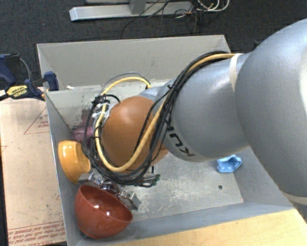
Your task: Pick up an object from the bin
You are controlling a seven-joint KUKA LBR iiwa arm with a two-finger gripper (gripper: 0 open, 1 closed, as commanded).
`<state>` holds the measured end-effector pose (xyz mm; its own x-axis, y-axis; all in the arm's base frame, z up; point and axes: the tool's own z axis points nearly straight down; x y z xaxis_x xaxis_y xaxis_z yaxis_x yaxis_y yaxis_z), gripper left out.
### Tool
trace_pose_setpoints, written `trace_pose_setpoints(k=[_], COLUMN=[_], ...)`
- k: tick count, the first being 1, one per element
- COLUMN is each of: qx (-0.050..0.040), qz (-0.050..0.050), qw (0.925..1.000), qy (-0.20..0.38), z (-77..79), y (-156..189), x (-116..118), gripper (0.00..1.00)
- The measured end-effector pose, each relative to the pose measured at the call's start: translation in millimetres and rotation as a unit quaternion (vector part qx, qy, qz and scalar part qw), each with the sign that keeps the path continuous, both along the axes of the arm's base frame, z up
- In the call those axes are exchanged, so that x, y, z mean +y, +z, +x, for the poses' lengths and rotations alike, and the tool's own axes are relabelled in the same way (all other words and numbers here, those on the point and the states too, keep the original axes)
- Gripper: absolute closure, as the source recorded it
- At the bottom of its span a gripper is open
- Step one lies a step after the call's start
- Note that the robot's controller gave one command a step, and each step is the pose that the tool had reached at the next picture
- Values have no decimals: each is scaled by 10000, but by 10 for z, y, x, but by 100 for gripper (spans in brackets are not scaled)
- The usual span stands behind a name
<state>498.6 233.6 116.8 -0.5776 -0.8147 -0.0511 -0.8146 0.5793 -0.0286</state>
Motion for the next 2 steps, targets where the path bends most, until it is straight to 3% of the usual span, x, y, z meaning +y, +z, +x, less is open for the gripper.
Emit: trace_pose_setpoints(k=[1,2], qx=[182,93], qz=[-80,-120], qw=[9988,9807], qy=[-448,1949], z=[-66,671], y=[-464,-459], x=[-432,-728], gripper=[0,100])
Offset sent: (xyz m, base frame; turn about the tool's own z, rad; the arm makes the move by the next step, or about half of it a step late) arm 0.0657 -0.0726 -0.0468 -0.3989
